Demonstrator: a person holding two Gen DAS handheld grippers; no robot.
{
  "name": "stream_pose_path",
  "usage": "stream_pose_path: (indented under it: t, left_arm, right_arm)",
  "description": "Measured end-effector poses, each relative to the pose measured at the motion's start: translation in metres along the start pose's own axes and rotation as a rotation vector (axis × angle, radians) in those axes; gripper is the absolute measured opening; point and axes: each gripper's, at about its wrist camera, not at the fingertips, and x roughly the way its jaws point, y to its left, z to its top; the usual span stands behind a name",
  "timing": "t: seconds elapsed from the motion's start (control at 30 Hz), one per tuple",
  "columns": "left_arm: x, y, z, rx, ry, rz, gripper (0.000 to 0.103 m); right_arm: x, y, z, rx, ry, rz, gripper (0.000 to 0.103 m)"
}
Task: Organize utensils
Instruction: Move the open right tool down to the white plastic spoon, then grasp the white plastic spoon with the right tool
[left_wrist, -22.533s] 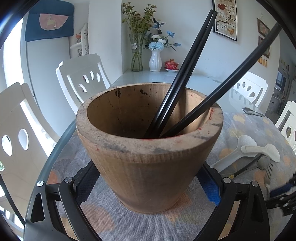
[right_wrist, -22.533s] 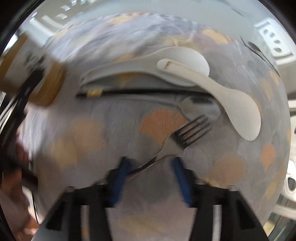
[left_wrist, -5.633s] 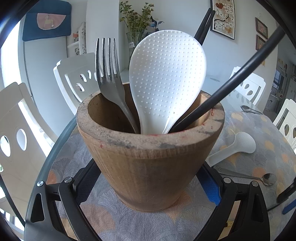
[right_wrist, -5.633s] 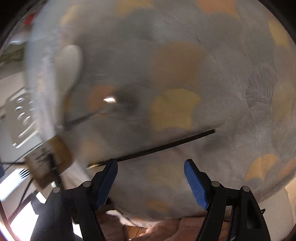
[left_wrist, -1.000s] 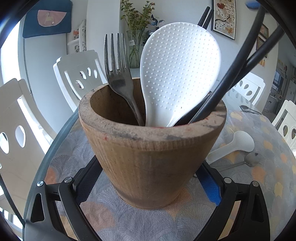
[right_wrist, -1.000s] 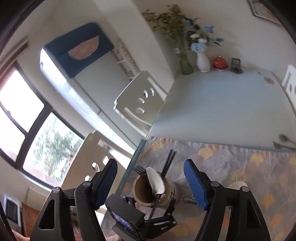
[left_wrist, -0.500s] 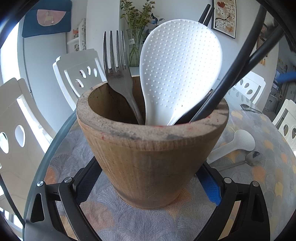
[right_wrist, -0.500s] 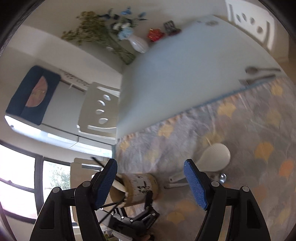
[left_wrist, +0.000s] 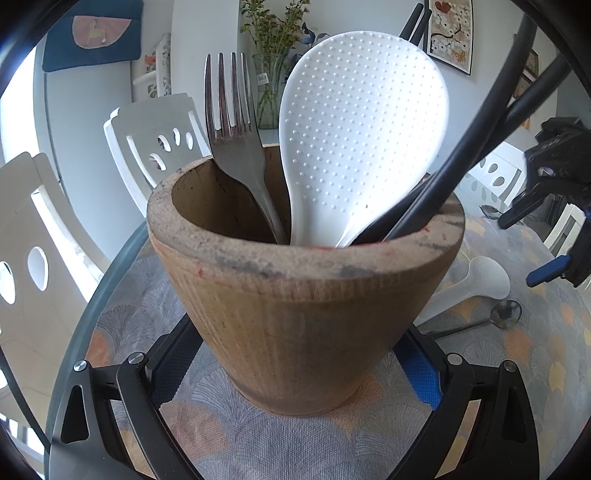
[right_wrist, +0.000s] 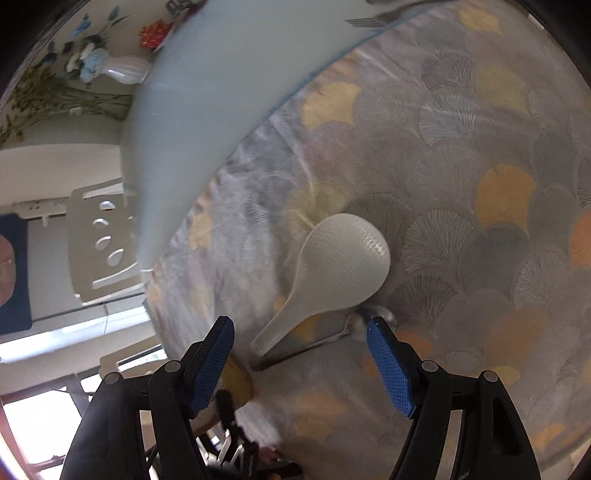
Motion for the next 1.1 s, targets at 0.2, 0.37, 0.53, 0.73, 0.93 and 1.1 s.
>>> stream_pose_path:
  t: [0.2, 0.37, 0.53, 0.73, 0.93, 1.1]
  left_arm:
    - [0.0, -0.001, 0.0, 0.001, 0.005, 0.002, 0.098]
    - [0.0, -0.001, 0.0, 0.001, 0.008, 0.002, 0.098]
    - [0.004, -0.001, 0.0, 0.002, 0.02, 0.004, 0.098]
    - [0.004, -0.001, 0.0, 0.0, 0.022, 0.002, 0.098]
    - [0.004, -0.001, 0.0, 0.0, 0.022, 0.003, 0.098]
    - [0.004, -0.002, 0.0, 0.0, 0.022, 0.003, 0.098]
  right_arm:
    - [0.026, -0.008, 0.025, 0.064, 0.036, -0.168, 0.072]
    - [0.04, -0.008, 0.038, 0.079, 0.032, -0.151, 0.083]
    - [0.051, 0.013, 0.036, -0.04, 0.029, -0.263, 0.091]
    - [0.071, 0.047, 0.014, -0.315, -0.014, -0.508, 0.085]
    - [0.051, 0.045, 0.003, -0.407, -0.085, -0.434, 0.038]
    - [0.034, 0.028, 0.008, -0.392, -0.076, -0.273, 0.014]
